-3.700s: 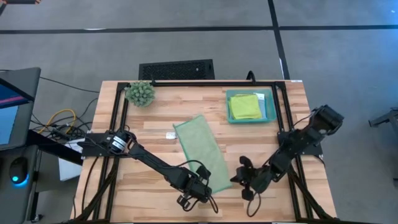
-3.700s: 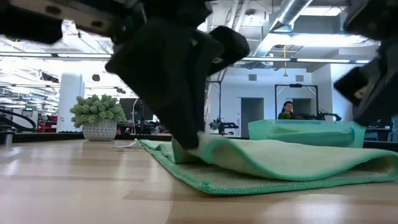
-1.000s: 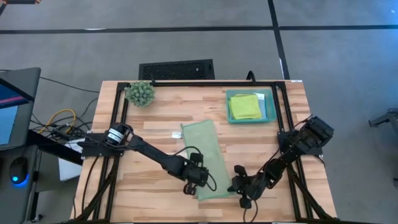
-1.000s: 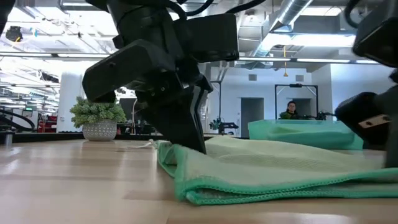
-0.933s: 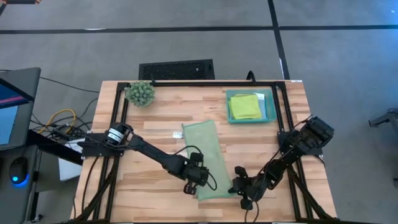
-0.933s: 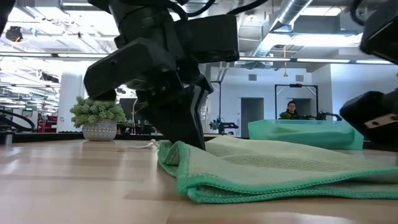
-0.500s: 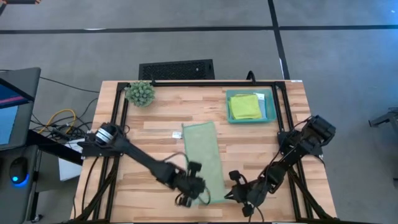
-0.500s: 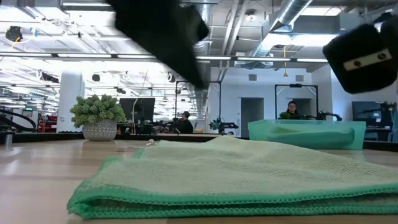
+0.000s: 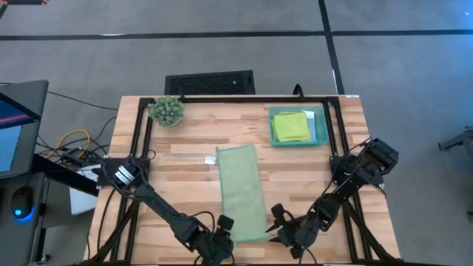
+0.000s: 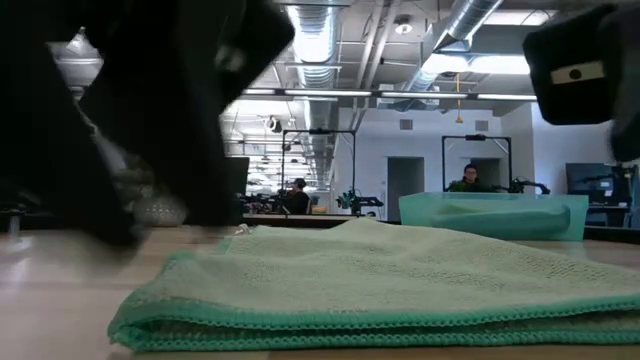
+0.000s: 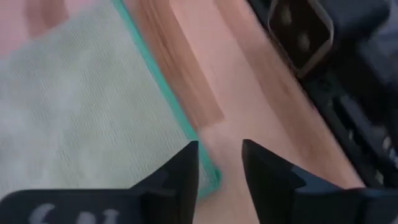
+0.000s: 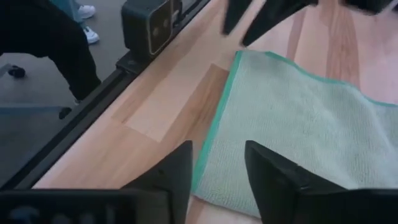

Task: Fold microfiber towels
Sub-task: Fold the light green microfiber cloth

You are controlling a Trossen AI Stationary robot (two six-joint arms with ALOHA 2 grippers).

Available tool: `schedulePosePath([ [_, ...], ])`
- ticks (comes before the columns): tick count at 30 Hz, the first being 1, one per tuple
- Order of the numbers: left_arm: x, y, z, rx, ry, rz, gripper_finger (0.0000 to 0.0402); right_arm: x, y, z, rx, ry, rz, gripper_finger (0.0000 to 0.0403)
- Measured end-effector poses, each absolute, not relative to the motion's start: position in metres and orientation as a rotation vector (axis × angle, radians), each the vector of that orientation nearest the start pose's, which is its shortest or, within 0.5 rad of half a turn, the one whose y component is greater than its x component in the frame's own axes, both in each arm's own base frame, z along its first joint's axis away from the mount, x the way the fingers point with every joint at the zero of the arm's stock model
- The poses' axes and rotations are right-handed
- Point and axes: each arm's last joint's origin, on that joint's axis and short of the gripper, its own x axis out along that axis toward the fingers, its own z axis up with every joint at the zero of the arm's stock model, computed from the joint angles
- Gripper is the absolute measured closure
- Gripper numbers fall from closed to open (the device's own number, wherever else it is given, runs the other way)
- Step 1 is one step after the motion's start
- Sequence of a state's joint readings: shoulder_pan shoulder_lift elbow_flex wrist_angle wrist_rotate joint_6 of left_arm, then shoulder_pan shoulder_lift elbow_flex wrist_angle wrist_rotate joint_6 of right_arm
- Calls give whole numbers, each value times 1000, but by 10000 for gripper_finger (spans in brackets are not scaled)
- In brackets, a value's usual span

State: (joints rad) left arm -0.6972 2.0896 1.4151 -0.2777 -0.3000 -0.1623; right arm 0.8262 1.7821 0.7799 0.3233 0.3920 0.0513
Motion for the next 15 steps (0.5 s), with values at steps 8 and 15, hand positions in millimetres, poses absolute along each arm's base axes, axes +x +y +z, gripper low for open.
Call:
schedulePosePath([
  [8, 337, -273, 149, 273, 882, -270, 248, 236, 234, 127, -336, 570, 394, 207],
  [15, 339, -272, 127, 225, 981, -310, 247, 242, 230, 128, -305, 570, 414, 216],
])
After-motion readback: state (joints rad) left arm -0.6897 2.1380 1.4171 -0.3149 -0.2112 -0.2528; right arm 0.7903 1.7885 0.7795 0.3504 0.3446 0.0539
